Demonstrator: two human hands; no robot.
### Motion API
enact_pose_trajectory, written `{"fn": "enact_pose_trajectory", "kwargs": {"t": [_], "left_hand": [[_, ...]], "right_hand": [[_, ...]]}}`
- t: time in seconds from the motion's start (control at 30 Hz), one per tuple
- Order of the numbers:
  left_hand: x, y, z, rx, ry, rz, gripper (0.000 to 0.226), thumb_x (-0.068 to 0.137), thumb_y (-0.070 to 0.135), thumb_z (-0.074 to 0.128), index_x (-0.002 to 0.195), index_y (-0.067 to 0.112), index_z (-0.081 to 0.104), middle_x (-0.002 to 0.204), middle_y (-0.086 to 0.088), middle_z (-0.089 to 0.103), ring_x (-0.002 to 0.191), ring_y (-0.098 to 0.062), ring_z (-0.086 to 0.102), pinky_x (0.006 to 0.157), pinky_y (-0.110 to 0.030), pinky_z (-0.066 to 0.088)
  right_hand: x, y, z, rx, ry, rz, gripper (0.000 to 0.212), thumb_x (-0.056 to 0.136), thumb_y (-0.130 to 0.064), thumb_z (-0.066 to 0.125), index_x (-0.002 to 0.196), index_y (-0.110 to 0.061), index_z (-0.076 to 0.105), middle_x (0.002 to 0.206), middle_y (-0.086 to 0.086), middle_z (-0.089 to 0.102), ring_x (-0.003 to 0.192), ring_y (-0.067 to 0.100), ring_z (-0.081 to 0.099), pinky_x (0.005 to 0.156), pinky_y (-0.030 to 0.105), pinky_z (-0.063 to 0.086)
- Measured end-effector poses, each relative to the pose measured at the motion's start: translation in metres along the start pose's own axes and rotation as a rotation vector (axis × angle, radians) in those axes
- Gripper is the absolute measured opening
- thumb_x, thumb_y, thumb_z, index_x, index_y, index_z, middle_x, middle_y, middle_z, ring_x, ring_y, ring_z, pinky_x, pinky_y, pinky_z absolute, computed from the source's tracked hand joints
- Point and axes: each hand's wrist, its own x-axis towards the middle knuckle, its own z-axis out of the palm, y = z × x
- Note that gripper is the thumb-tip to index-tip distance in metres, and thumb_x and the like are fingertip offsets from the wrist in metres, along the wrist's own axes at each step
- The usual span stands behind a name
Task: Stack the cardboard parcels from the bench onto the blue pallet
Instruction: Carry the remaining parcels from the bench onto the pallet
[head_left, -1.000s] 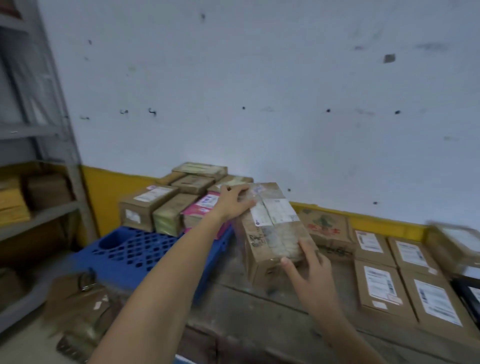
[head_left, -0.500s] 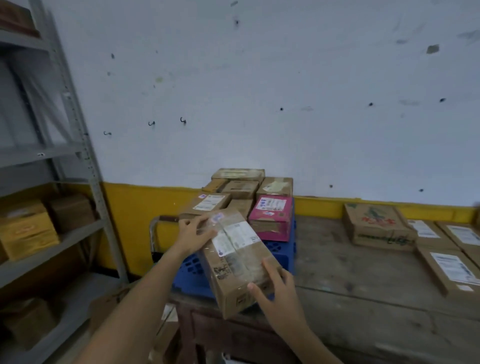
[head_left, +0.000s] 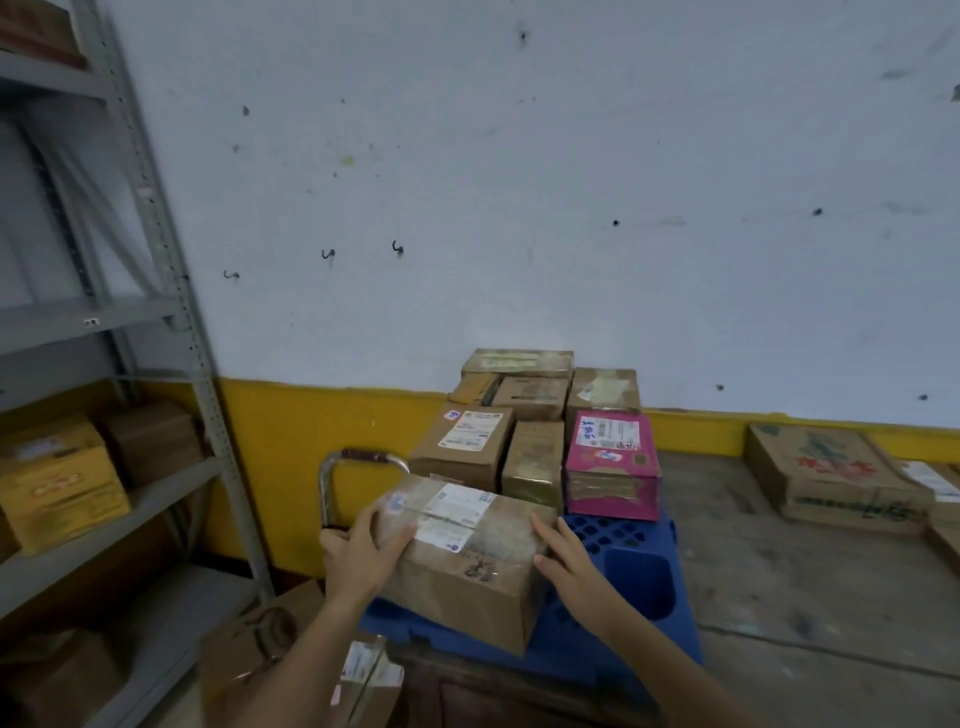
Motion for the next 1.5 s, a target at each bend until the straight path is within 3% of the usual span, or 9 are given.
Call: {"fn": "enact_pose_trajectory", "kwargs": {"t": [0.13, 0.53, 0.6, 0.67, 0.77, 0.9, 1.07, 1.37, 1.5], "left_hand": [[0.014, -0.005, 0.011, 0.083, 0.019, -0.052, 0.082, 0.074, 0.07, 0.058, 0.143, 0.039, 0.024, 0.138, -0.009, 0.019, 0.121, -0.04, 0.036, 0.098, -0.045, 0.038], [0.069, 0.005, 0.0, 0.254, -0.075, 0.044, 0.091, 0.066, 0.074, 0.061, 0.137, 0.022, 0.036, 0.136, -0.005, 0.046, 0.119, -0.026, 0.05, 0.094, -0.042, 0.047], [0.074, 0.005, -0.001, 0.227, -0.102, 0.082, 0.089, 0.066, 0.072, 0.062, 0.136, 0.024, 0.037, 0.134, -0.003, 0.049, 0.116, -0.024, 0.052, 0.091, -0.039, 0.047], [0.079, 0.004, -0.003, 0.216, -0.133, 0.11, 0.088, 0.066, 0.071, 0.063, 0.137, 0.025, 0.036, 0.133, -0.001, 0.05, 0.115, -0.022, 0.053, 0.091, -0.039, 0.047], [0.087, 0.004, -0.006, 0.26, -0.18, 0.135, 0.092, 0.067, 0.074, 0.06, 0.14, 0.024, 0.033, 0.136, -0.002, 0.049, 0.118, -0.023, 0.052, 0.095, -0.043, 0.047], [0.094, 0.011, -0.011, 0.314, -0.199, 0.191, 0.086, 0.073, 0.073, 0.055, 0.139, 0.021, 0.037, 0.136, -0.004, 0.051, 0.119, -0.023, 0.053, 0.095, -0.041, 0.048], [0.101, 0.03, -0.01, 0.324, -0.175, 0.228, 0.082, 0.078, 0.067, 0.056, 0.139, 0.016, 0.037, 0.14, -0.012, 0.044, 0.124, -0.029, 0.047, 0.095, -0.04, 0.044], [0.093, 0.078, 0.023, 0.245, -0.142, 0.398, 0.061, 0.088, 0.05, 0.055, 0.139, 0.021, 0.042, 0.137, -0.015, 0.046, 0.123, -0.035, 0.045, 0.096, -0.045, 0.041], [0.075, 0.123, 0.06, 0.295, -0.11, 0.478, 0.064, 0.089, 0.051, 0.052, 0.135, 0.008, 0.047, 0.14, -0.018, 0.046, 0.126, -0.036, 0.045, 0.102, -0.045, 0.041]], "right_hand": [[0.042, 0.009, 0.015, 0.163, 0.084, 0.072, 0.053, 0.098, -0.01, 0.029, 0.147, -0.027, 0.024, 0.159, 0.0, -0.01, 0.146, 0.024, -0.001, 0.119, 0.046, 0.013], [0.084, 0.002, 0.023, 0.23, 0.253, 0.094, 0.053, 0.095, -0.009, 0.027, 0.147, -0.02, 0.027, 0.159, 0.002, 0.003, 0.144, 0.022, 0.013, 0.116, 0.046, 0.023], [0.085, 0.001, 0.025, 0.236, 0.284, 0.091, 0.054, 0.094, -0.007, 0.027, 0.146, -0.019, 0.027, 0.157, 0.002, 0.009, 0.14, 0.02, 0.025, 0.112, 0.039, 0.034], [0.082, -0.002, 0.026, 0.281, 0.289, 0.096, 0.054, 0.094, -0.006, 0.027, 0.146, -0.019, 0.028, 0.149, 0.0, 0.023, 0.119, 0.011, 0.046, 0.091, 0.022, 0.05], [0.075, -0.008, 0.024, 0.326, 0.3, 0.128, 0.054, 0.093, -0.007, 0.029, 0.145, -0.022, 0.03, 0.143, 0.005, 0.038, 0.116, 0.019, 0.052, 0.096, 0.033, 0.049], [0.062, -0.017, 0.017, 0.138, 0.335, 0.134, 0.047, 0.099, -0.018, 0.032, 0.145, -0.025, 0.029, 0.15, 0.001, 0.033, 0.133, 0.018, 0.037, 0.11, 0.034, 0.034], [0.05, -0.027, 0.008, -0.064, 0.347, 0.089, 0.049, 0.099, -0.021, 0.039, 0.147, -0.018, 0.028, 0.152, 0.002, 0.03, 0.138, 0.016, 0.029, 0.102, 0.019, 0.025], [0.011, -0.042, -0.031, -0.619, 0.289, 0.091, 0.059, 0.093, -0.055, 0.036, 0.145, -0.033, 0.024, 0.148, 0.003, 0.032, 0.131, 0.025, 0.037, 0.104, 0.041, 0.038], [-0.018, -0.038, -0.076, -0.717, 0.319, 0.115, 0.063, 0.092, -0.06, 0.035, 0.147, -0.033, 0.021, 0.151, 0.004, 0.027, 0.135, 0.028, 0.033, 0.105, 0.045, 0.038]]}}
